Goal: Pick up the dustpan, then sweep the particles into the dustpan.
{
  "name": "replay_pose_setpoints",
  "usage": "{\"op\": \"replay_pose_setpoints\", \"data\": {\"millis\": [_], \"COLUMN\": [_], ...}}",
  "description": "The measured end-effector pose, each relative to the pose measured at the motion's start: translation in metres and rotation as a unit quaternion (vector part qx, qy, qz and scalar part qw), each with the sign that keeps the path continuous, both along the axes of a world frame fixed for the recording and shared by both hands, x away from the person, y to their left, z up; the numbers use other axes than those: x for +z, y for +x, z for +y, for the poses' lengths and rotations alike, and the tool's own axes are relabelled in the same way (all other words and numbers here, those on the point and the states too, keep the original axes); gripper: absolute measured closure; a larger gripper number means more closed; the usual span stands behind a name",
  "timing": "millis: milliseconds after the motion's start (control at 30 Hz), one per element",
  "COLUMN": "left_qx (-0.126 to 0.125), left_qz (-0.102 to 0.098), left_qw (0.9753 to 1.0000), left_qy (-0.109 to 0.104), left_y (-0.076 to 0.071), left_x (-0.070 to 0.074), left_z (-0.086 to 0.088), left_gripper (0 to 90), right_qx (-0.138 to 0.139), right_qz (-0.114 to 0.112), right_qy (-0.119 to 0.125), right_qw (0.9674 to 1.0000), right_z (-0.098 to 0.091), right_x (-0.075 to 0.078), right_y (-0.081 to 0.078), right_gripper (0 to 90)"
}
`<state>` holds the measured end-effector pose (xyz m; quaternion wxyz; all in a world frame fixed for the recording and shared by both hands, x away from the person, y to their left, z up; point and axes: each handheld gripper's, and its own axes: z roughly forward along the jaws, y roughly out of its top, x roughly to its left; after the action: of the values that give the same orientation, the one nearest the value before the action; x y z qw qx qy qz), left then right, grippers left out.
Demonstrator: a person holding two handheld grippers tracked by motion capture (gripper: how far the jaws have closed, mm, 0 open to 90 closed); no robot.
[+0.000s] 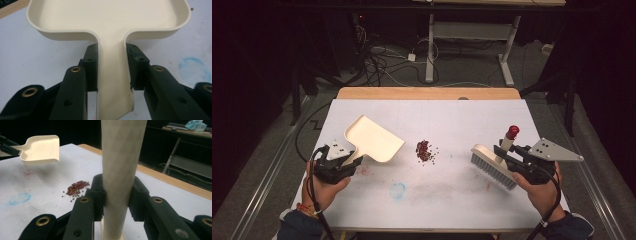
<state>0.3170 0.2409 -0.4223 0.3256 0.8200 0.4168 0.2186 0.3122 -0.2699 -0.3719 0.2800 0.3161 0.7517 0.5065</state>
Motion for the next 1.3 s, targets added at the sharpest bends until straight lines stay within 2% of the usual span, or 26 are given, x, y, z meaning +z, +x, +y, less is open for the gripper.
{"op": "replay_pose_setpoints", "data": {"millis": [67,167,200,233,300,433,500,633,667,700,767,900,1000,1033,1133,1200,1233,1300], "left_qx": [-0.02,-0.033,-0.047,-0.047,-0.069,-0.093,-0.103,-0.105,-0.106,-0.108,-0.111,-0.111,-0.114,-0.115,-0.116,-0.115,-0.11,-0.106], "left_qz": [0.008,0.017,0.037,0.037,0.053,0.068,0.073,0.084,0.089,0.091,0.095,0.096,0.099,0.099,0.1,0.1,0.1,0.1], "left_qw": [0.9997,0.9992,0.9981,0.9981,0.9961,0.993,0.9915,0.9903,0.9897,0.9892,0.9882,0.9882,0.9875,0.9874,0.9872,0.9875,0.9882,0.9886], "left_qy": [0.006,0.013,0.017,0.017,0.019,0.028,0.03,0.033,0.037,0.04,0.046,0.044,0.045,0.046,0.044,0.042,0.037,0.038], "left_y": [-0.007,-0.013,-0.02,-0.02,-0.028,-0.039,-0.042,-0.042,-0.041,-0.041,-0.039,-0.038,-0.037,-0.037,-0.037,-0.036,-0.035,-0.035], "left_x": [0.0,-0.003,-0.01,-0.01,-0.016,-0.021,-0.024,-0.029,-0.03,-0.031,-0.032,-0.033,-0.033,-0.033,-0.033,-0.034,-0.035,-0.037], "left_z": [-0.003,-0.006,-0.01,-0.01,-0.016,-0.025,-0.029,-0.034,-0.034,-0.035,-0.038,-0.043,-0.044,-0.045,-0.047,-0.047,-0.048,-0.049], "left_gripper": [64.0,64.0,64.0,64.0,64.0,63.9,64.0,64.0,63.9,63.9,63.9,63.9,63.9,63.9,63.9,63.8,63.8,63.8], "right_qx": [-0.001,-0.004,-0.005,-0.005,-0.006,-0.009,-0.012,-0.015,-0.018,-0.018,-0.022,-0.04,-0.047,-0.049,-0.045,-0.043,-0.038,-0.037], "right_qz": [-0.001,0.003,0.004,0.006,0.006,0.008,0.01,0.007,0.005,0.005,0.002,0.011,0.011,0.007,0.0,0.0,-0.006,-0.008], "right_qy": [0.0,0.001,0.003,0.006,0.012,0.021,0.022,0.017,0.014,0.014,0.019,0.039,0.034,0.026,0.02,0.022,0.019,0.016], "right_qw": [1.0,1.0,1.0,1.0,0.9999,0.9997,0.9996,0.9997,0.9997,0.9997,0.9996,0.9984,0.9983,0.9985,0.9988,0.9988,0.9991,0.9992], "right_z": [0.0,0.0,0.001,0.001,0.002,0.009,0.011,0.022,0.028,0.028,0.036,0.047,0.053,0.06,0.071,0.076,0.086,0.09], "right_x": [0.0,-0.001,-0.002,-0.002,-0.003,-0.006,-0.006,-0.005,-0.005,-0.005,-0.008,-0.016,-0.017,-0.016,-0.012,-0.011,-0.009,-0.009], "right_y": [0.0,0.003,0.005,0.006,0.009,0.025,0.028,0.041,0.048,0.048,0.064,0.086,0.094,0.101,0.11,0.112,0.118,0.12], "right_gripper": [70.0,70.0,70.0,70.0,70.0,70.1,70.1,70.1,70.1,70.1,70.1,70.1,70.1,70.1,70.1,70.1,70.2,70.1]}}
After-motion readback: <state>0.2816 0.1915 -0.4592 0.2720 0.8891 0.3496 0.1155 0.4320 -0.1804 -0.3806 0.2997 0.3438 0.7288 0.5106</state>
